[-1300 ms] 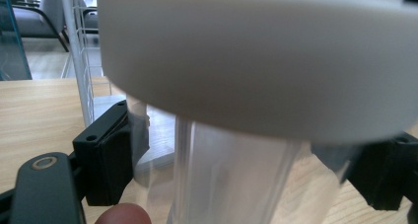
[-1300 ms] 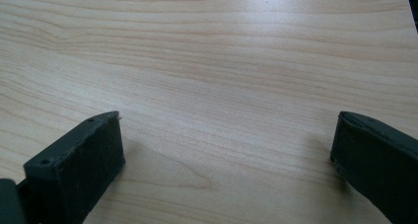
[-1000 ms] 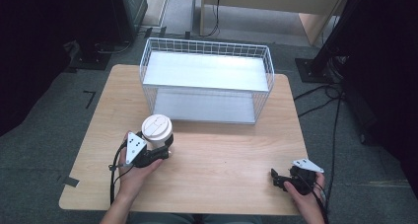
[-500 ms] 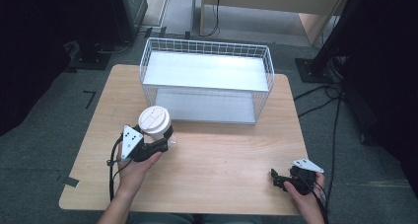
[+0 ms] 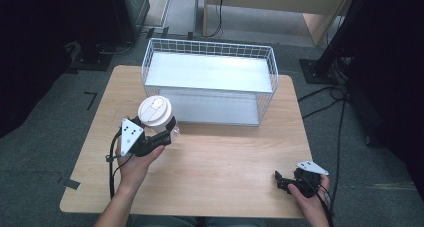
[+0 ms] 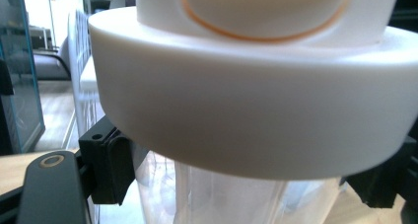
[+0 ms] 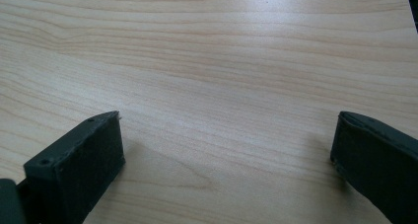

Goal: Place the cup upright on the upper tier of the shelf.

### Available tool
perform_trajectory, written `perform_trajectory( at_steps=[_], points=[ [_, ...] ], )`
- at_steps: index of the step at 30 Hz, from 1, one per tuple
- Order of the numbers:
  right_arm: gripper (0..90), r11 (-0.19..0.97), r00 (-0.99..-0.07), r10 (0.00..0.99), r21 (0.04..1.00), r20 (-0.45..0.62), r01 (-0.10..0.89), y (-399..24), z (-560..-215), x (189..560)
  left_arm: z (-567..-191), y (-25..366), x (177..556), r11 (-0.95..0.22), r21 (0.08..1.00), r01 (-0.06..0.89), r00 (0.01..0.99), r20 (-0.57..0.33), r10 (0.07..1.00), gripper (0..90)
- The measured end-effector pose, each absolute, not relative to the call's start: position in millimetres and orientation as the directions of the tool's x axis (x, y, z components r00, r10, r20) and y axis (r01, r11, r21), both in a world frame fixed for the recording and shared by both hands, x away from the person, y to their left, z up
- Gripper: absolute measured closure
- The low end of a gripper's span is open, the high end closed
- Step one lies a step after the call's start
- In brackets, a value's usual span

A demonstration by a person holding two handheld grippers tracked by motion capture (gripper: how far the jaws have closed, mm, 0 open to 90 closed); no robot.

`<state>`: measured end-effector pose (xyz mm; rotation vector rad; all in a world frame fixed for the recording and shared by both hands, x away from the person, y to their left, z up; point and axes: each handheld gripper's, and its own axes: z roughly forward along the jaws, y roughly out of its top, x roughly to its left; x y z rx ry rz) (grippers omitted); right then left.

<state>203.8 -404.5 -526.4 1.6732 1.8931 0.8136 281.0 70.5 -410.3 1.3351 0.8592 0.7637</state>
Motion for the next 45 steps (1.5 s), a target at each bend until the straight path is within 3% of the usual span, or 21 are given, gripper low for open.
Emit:
perform_trajectory(
  at_steps=[17, 24, 45],
  points=[
    [0.0, 0.076, -0.137, 0.99, 0.709, 0.029, 0.701, -405, -527, 204, -364, 55, 292, 0.076, 0.994, -0.077, 0.475, -0.03, 0.88, 15.8],
    [0.0, 0.076, -0.137, 0.99, 0.709, 0.029, 0.701, -405, -527, 204, -338, 45, 301, 0.083, 0.993, -0.087, 0.492, -0.03, 0.87, 15.8],
    [0.0, 0.075, -0.136, 0.99, 0.708, 0.03, 0.702, -405, -527, 204, -309, 31, 343, 0.115, 0.989, -0.092, 0.464, -0.059, 0.884, 15.9]
  ],
)
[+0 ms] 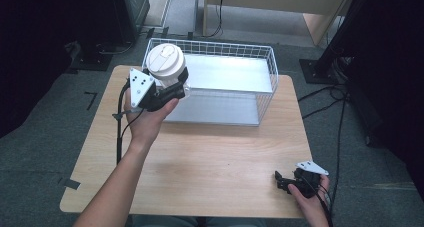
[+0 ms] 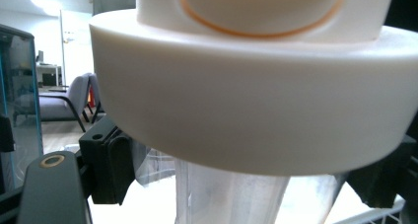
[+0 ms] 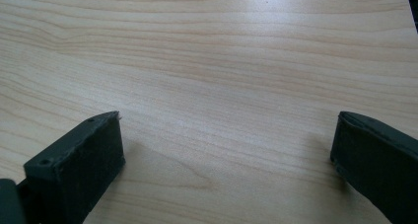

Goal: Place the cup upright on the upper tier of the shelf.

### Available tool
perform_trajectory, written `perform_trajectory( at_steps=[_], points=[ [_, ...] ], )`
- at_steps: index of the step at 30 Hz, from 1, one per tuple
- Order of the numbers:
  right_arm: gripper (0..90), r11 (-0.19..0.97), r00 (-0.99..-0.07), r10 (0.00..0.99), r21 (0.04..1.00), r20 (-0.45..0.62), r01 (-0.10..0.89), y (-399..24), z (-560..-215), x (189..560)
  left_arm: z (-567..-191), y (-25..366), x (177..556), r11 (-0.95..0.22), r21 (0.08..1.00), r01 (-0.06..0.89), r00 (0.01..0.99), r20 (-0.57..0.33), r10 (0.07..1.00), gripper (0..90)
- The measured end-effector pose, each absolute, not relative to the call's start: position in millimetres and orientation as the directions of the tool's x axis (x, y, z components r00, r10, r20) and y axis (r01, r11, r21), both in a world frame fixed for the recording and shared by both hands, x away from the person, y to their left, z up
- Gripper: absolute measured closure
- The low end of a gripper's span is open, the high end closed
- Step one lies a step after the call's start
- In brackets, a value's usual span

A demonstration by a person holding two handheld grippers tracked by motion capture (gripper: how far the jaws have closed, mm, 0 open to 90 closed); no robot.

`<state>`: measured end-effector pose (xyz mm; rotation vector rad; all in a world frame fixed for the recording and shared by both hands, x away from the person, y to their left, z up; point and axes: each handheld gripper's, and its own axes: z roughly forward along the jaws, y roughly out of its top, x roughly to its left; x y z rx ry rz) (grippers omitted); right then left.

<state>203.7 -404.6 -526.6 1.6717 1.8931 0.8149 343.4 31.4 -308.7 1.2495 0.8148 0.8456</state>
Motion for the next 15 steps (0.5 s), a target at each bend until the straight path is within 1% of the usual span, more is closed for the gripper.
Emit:
perform_trajectory(
  at_steps=[9, 15],
  points=[
    [0.0, 0.076, -0.136, 0.99, 0.708, 0.029, 0.702, -405, -527, 204, -306, 33, 378, 0.132, 0.989, -0.071, 0.436, -0.089, 0.896, 15.9],
    [0.0, 0.075, -0.136, 0.99, 0.708, 0.03, 0.703, -405, -527, 204, -304, 28, 391, 0.105, 0.992, -0.063, 0.428, -0.068, 0.901, 15.9]
  ],
)
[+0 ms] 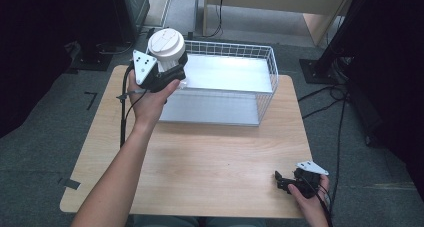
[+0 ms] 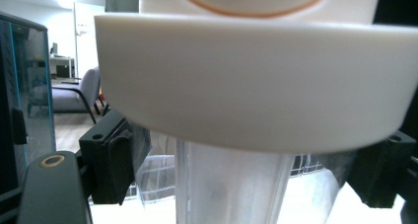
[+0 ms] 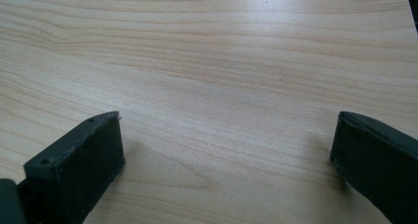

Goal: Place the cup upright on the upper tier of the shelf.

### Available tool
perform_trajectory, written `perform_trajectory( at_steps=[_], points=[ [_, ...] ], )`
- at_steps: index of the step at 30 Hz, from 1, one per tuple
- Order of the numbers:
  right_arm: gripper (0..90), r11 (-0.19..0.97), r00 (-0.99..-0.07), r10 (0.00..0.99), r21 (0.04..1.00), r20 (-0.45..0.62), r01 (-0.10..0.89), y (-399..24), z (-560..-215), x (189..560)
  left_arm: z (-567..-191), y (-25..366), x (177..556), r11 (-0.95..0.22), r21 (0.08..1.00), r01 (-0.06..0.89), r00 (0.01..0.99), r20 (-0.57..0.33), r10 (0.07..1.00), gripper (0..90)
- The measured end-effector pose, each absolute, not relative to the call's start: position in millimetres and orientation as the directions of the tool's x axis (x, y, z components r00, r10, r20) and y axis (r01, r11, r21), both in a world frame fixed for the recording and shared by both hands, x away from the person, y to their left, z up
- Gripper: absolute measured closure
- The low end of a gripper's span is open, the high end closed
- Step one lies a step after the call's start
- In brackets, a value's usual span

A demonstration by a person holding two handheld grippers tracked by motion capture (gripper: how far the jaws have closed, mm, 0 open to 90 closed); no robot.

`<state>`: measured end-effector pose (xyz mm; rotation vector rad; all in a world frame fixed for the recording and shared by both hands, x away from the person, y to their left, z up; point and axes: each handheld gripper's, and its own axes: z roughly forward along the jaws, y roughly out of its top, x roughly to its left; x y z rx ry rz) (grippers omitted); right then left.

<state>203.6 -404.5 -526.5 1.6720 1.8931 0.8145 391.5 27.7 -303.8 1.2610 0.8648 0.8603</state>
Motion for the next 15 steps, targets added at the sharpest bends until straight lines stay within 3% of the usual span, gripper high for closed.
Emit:
perform_trajectory(
  at_steps=[15],
  points=[
    [0.0, 0.083, -0.143, 0.989, 0.709, 0.026, 0.7, -406, -527, 201, -307, 5, 426, 0.064, 0.994, -0.084, 0.437, -0.021, 0.899, 16.1]
  ],
)
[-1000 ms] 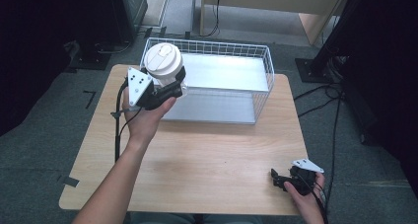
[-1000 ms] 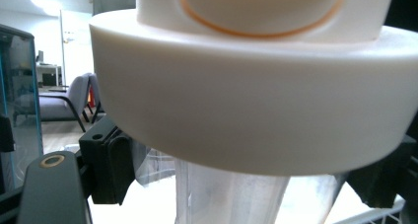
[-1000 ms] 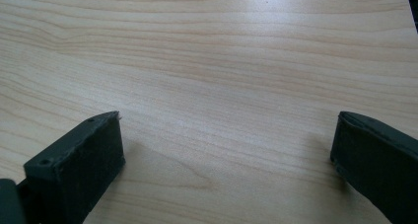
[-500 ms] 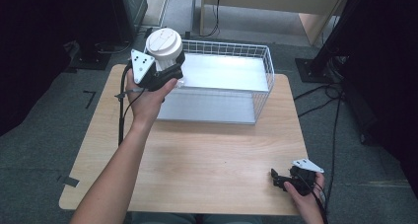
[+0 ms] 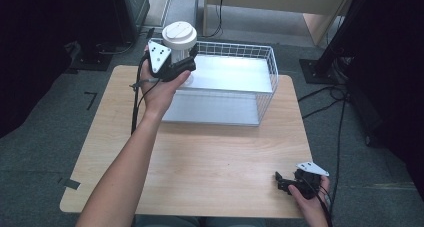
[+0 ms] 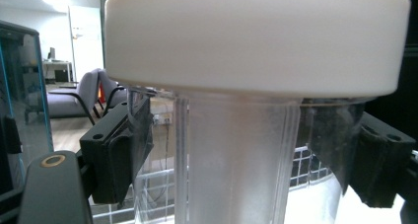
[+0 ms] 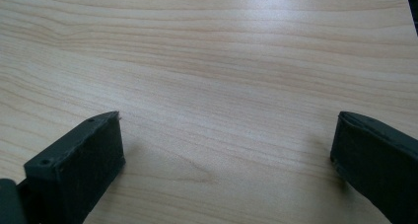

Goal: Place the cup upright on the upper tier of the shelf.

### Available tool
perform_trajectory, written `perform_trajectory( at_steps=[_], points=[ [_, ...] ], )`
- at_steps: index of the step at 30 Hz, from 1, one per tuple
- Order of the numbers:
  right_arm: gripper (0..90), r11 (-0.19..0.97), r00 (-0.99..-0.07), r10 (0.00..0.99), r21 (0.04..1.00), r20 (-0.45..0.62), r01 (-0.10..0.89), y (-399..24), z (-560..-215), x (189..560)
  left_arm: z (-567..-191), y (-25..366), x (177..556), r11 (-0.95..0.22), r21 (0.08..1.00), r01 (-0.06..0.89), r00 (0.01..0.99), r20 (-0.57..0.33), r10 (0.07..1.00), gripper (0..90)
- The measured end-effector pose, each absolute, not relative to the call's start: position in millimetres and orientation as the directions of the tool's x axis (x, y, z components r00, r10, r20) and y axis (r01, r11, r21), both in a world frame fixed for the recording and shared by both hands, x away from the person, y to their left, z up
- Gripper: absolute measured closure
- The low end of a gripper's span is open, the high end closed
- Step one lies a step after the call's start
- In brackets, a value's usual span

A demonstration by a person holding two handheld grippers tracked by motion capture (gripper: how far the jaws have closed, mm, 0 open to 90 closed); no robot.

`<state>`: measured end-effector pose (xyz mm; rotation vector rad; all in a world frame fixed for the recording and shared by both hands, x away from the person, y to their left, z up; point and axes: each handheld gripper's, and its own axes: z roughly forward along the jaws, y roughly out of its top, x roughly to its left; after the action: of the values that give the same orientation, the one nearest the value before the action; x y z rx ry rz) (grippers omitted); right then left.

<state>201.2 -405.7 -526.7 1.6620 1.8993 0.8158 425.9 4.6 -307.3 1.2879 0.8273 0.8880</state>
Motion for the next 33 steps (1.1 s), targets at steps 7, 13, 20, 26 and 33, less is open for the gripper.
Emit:
perform_trajectory(
  at_steps=[7, 13, 20, 26, 33],
  points=[
    [0.0, 0.079, -0.141, 0.99, 0.708, 0.029, 0.701, -405, -527, 201, -315, -2, 442, 0.086, 0.986, -0.14, 0.425, -0.018, 0.905, 16.1],
    [0.0, 0.08, -0.142, 0.989, 0.708, 0.029, 0.701, -405, -527, 201, -311, -2, 450, 0.074, 0.991, -0.107, 0.405, -0.025, 0.914, 15.9],
    [0.0, 0.08, -0.142, 0.989, 0.708, 0.029, 0.701, -405, -527, 201, -307, -3, 446, 0.07, 0.995, -0.066, 0.369, -0.041, 0.928, 12.4],
    [0.0, 0.079, -0.142, 0.989, 0.708, 0.029, 0.701, -405, -527, 201, -302, 3, 445, 0.123, 0.992, 0.001, 0.369, -0.115, 0.922, 0.0],
    [0.0, 0.08, -0.142, 0.989, 0.709, 0.028, 0.701, -405, -527, 201, -305, 3, 440, 0.103, 0.994, 0.049, 0.398, -0.114, 0.91, 0.0]
  ],
)
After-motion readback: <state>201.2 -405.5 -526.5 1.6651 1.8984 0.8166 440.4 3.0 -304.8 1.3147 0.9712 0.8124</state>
